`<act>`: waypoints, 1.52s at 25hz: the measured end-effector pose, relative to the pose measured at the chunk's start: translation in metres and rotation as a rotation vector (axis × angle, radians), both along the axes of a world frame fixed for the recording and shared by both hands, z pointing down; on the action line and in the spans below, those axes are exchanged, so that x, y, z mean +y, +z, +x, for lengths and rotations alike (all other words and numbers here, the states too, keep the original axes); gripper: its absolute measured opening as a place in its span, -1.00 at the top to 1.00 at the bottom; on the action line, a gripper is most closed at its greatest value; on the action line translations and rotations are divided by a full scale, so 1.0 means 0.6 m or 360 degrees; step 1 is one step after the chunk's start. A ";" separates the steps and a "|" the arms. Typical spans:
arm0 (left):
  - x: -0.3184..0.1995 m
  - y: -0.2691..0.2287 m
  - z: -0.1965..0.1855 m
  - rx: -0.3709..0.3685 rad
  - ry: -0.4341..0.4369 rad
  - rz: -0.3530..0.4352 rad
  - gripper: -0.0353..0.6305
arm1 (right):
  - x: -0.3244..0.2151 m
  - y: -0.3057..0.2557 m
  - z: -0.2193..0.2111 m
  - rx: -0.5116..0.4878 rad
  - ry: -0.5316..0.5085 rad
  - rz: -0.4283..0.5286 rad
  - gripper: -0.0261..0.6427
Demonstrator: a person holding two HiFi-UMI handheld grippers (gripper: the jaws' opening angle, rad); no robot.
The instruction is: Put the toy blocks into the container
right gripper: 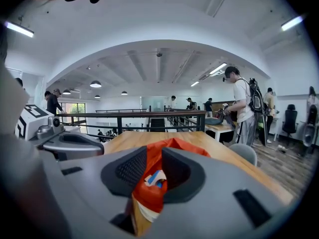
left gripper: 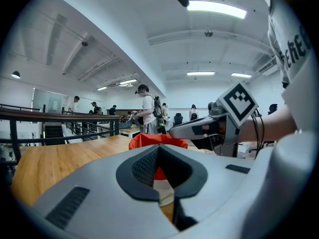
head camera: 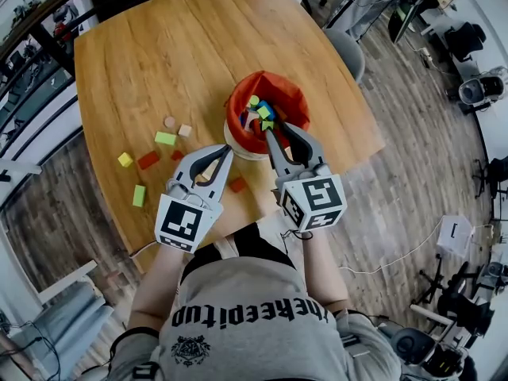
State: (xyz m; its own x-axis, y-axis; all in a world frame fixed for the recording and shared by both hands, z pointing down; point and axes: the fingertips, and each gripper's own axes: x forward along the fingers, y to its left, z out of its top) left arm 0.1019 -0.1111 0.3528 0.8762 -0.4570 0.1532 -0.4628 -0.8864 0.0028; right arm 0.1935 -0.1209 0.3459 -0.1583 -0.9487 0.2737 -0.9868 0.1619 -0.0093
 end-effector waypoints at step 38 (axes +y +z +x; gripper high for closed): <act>-0.008 -0.059 -0.194 0.0049 -0.0541 0.0118 0.85 | -0.012 -0.063 -0.265 -0.0198 -0.0828 0.0167 0.89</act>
State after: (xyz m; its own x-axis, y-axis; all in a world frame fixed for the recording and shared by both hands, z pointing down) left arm -0.0147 -0.1162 0.3174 0.6757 -0.7323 0.0845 -0.7323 -0.6800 -0.0369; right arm 0.0346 -0.1282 0.3084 -0.6391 -0.7579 0.1309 -0.7687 0.6348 -0.0782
